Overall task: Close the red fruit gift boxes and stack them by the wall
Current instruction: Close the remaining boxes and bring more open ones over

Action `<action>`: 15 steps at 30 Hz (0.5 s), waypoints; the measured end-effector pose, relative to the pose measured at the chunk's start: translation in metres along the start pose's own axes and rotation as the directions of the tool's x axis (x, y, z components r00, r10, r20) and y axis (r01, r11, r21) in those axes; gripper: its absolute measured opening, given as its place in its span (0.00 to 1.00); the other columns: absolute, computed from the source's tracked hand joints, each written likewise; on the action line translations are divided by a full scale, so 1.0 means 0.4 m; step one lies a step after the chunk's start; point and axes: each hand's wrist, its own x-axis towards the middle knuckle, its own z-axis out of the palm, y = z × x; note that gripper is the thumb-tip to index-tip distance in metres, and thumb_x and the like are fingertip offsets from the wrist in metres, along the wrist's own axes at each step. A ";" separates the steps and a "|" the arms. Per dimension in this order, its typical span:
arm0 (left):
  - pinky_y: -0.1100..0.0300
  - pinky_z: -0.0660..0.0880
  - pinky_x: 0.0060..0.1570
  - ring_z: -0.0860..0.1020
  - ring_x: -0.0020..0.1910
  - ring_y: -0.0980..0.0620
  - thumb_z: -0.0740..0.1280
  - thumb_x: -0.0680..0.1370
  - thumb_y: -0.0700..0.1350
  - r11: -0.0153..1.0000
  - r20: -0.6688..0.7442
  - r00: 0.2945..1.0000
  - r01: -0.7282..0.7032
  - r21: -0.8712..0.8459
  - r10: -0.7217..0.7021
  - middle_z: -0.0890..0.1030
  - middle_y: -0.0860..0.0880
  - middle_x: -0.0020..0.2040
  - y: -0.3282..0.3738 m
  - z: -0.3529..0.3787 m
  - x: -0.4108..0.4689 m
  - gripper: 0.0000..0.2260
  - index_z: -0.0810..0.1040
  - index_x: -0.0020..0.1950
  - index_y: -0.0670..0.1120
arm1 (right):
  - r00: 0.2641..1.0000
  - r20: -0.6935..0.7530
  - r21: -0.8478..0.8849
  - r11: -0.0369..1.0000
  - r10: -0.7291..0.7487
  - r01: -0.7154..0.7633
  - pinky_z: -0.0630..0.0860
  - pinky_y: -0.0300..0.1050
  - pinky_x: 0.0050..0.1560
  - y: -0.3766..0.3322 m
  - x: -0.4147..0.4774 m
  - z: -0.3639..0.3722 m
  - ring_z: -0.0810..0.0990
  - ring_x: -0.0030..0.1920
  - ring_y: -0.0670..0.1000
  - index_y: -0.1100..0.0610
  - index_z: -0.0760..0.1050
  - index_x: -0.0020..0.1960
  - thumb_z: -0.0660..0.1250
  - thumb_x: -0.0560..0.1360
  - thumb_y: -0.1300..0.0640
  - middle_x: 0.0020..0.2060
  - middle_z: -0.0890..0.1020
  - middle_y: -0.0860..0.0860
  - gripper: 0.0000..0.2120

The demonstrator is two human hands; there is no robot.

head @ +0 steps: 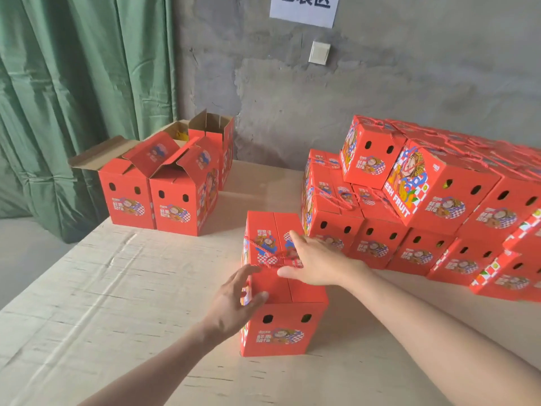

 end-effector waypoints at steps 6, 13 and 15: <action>0.60 0.74 0.59 0.73 0.64 0.54 0.73 0.73 0.43 0.991 0.119 0.986 -0.124 0.045 0.118 0.65 0.52 0.71 -0.031 -0.030 0.004 0.21 0.72 0.61 0.59 | 0.977 0.132 0.027 0.986 -0.169 0.167 0.47 0.61 0.75 0.011 -0.042 0.123 0.39 0.77 0.54 0.33 0.49 0.74 0.68 0.75 0.44 0.78 0.41 0.46 0.36; 0.54 0.72 0.55 0.76 0.50 0.45 0.70 0.74 0.41 0.931 -0.198 0.980 0.054 0.361 0.020 0.73 0.45 0.57 -0.010 -0.020 0.151 0.12 0.80 0.58 0.44 | 0.987 -0.148 0.042 0.998 0.061 -0.056 0.40 0.64 0.73 -0.027 0.103 0.148 0.35 0.76 0.61 0.40 0.53 0.76 0.63 0.77 0.65 0.77 0.37 0.50 0.36; 0.56 0.71 0.55 0.76 0.53 0.44 0.65 0.76 0.38 0.914 -0.152 0.985 0.131 0.385 -0.077 0.75 0.44 0.55 0.007 -0.017 0.226 0.14 0.79 0.61 0.44 | 0.963 -0.234 0.030 0.991 0.137 -0.134 0.41 0.65 0.72 -0.061 0.169 0.165 0.36 0.75 0.65 0.42 0.47 0.77 0.62 0.76 0.66 0.77 0.37 0.54 0.39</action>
